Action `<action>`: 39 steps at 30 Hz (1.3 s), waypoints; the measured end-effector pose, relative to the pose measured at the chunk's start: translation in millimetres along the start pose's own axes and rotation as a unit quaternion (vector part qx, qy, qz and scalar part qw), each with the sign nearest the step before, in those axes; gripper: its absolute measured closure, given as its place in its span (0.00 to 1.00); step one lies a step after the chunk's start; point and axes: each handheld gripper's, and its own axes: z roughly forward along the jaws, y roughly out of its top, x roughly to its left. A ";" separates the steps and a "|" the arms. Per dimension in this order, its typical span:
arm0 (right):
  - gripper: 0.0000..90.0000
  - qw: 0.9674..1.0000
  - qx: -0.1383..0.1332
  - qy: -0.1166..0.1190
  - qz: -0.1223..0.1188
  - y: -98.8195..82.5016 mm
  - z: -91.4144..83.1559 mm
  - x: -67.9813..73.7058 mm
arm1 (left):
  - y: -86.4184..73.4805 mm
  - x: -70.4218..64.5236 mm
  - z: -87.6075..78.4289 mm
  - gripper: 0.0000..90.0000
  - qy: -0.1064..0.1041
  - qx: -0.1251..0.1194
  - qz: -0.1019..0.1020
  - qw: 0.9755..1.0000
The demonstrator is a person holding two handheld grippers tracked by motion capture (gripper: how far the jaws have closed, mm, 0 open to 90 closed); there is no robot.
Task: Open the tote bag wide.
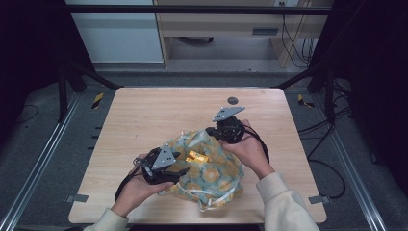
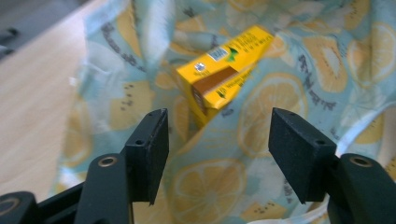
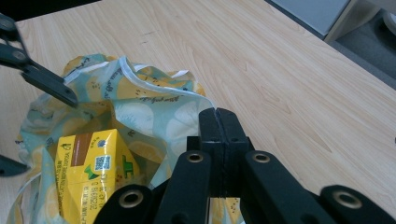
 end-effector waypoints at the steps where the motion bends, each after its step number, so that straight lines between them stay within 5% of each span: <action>1: 1.00 1.000 0.001 0.000 -0.002 -0.3 0.0 -0.2 | -1.2 0.3 2.3 0.42 -0.004 0.011 -0.002 1.000; 4: 1.00 1.000 0.003 0.001 0.001 -0.8 0.9 -0.8 | -3.6 0.9 6.8 0.44 -0.002 0.032 -0.009 0.999; 14: 1.00 1.000 0.008 -0.001 0.006 -3.8 9.1 -1.9 | -8.9 -10.0 -3.5 0.95 0.002 0.033 0.009 0.999; 23: 1.00 1.000 0.022 -0.002 0.017 -16.6 30.5 -10.2 | -17.4 -29.8 -13.0 1.00 -0.031 0.038 0.034 0.998; 32: 1.00 0.998 0.039 -0.017 0.039 -33.7 58.4 -24.5 | -33.6 -29.9 -6.9 1.00 -0.047 0.078 0.052 0.994; 39: 1.00 0.997 0.054 -0.031 0.050 -43.8 72.6 -36.1 | -39.1 -30.2 -6.6 1.00 -0.046 0.084 0.057 0.994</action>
